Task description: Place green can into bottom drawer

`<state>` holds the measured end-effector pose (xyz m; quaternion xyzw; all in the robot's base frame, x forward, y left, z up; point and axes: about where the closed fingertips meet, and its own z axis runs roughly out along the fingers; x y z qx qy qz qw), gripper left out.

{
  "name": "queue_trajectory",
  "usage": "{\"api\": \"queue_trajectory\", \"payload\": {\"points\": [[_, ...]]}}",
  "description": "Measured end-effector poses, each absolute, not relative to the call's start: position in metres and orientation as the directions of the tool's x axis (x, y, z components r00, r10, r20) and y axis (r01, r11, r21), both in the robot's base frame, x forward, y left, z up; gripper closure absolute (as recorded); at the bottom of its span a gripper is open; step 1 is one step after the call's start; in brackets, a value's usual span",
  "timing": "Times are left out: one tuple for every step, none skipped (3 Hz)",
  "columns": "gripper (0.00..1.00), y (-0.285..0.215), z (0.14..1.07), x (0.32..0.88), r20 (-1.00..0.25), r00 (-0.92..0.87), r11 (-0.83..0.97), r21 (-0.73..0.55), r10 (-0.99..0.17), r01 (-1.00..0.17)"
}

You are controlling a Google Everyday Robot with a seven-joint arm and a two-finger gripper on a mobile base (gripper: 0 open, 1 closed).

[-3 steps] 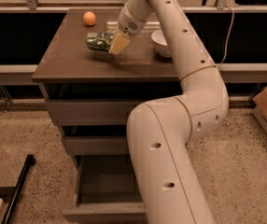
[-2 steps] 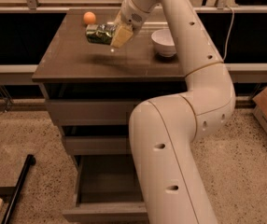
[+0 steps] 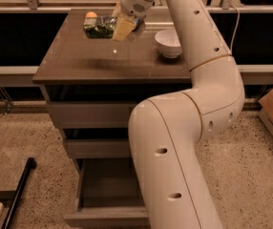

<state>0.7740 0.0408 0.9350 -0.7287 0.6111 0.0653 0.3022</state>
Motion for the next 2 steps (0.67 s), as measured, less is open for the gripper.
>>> {"api": "queue_trajectory", "payload": {"points": [[1.0,0.061,0.905,0.772,-0.442,0.271,-0.137,-0.31,-0.855,-0.941],[1.0,0.074,0.878,0.756,-0.44,0.296,-0.212,-0.23,-0.848,-0.95]]}}
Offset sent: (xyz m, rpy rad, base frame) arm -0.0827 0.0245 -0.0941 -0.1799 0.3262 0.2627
